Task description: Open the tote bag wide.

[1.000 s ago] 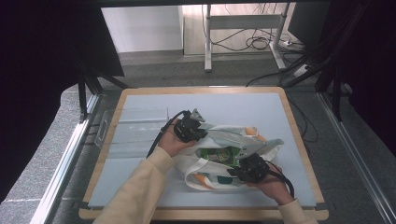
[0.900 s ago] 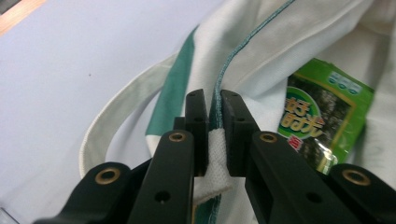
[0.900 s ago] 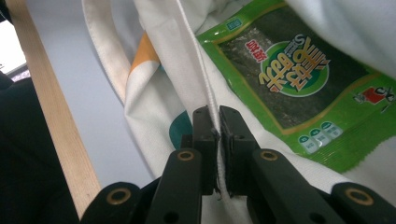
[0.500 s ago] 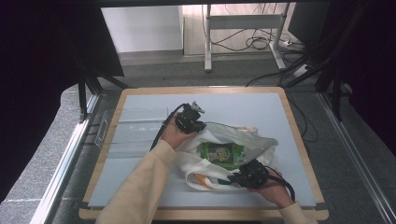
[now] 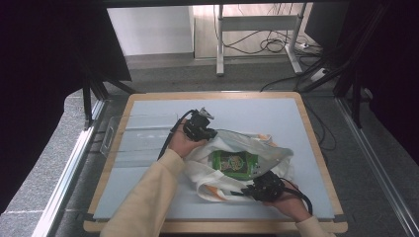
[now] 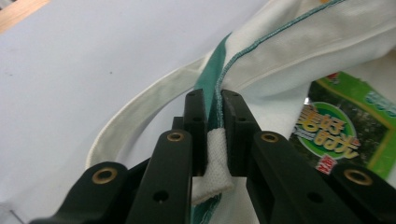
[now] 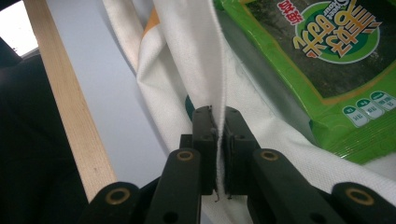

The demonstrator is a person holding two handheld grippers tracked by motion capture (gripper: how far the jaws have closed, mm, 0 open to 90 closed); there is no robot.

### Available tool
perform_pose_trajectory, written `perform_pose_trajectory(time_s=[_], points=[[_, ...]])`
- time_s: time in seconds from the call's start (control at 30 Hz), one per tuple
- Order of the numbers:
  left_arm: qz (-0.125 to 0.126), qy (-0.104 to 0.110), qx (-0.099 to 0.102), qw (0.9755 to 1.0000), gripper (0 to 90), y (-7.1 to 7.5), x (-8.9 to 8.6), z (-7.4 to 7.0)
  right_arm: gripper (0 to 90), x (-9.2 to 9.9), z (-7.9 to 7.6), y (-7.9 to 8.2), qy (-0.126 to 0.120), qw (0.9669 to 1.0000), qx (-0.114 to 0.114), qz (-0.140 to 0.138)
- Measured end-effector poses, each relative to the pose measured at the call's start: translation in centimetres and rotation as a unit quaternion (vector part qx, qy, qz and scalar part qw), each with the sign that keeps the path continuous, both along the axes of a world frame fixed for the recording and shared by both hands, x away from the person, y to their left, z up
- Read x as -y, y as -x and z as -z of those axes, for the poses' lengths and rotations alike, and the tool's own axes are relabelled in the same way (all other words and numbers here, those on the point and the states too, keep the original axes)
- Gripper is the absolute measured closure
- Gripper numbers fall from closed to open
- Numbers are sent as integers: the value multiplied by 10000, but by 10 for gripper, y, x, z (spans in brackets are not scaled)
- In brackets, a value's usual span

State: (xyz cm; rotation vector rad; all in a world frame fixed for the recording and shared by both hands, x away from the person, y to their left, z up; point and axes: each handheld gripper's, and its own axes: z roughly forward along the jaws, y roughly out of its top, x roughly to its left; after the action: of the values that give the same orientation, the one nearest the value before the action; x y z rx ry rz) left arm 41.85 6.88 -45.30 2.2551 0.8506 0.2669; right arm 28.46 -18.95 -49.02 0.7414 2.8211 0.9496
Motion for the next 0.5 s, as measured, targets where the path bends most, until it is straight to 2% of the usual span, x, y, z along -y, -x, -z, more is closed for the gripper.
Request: perform_pose_trajectory(time_s=[0.13,0.2,0.27,0.37,0.4,0.43,0.47,0.5], points=[[121,74,4,9999,748,9,-2,-5,818,0,-3,0,-31,10000,45,6],[153,128,53,9998,661,14,-5,-8,796,0,-5,0,-66,10000,69,2],[177,198,133,9996,626,21,-8,-14,765,0,-6,0,-116,9999,85,14],[226,293,211,9991,527,33,-12,-25,694,1,-11,1,-233,9996,132,55],[268,311,283,9988,527,37,-14,-28,694,1,-11,1,-233,9996,132,55],[288,342,317,9985,494,41,-16,-32,644,2,-14,2,-280,9994,171,61],[312,362,344,9983,494,46,-18,-35,644,2,-14,2,-280,9994,171,61],[327,378,389,9980,476,50,-19,-37,602,3,-16,2,-321,9992,218,107]])
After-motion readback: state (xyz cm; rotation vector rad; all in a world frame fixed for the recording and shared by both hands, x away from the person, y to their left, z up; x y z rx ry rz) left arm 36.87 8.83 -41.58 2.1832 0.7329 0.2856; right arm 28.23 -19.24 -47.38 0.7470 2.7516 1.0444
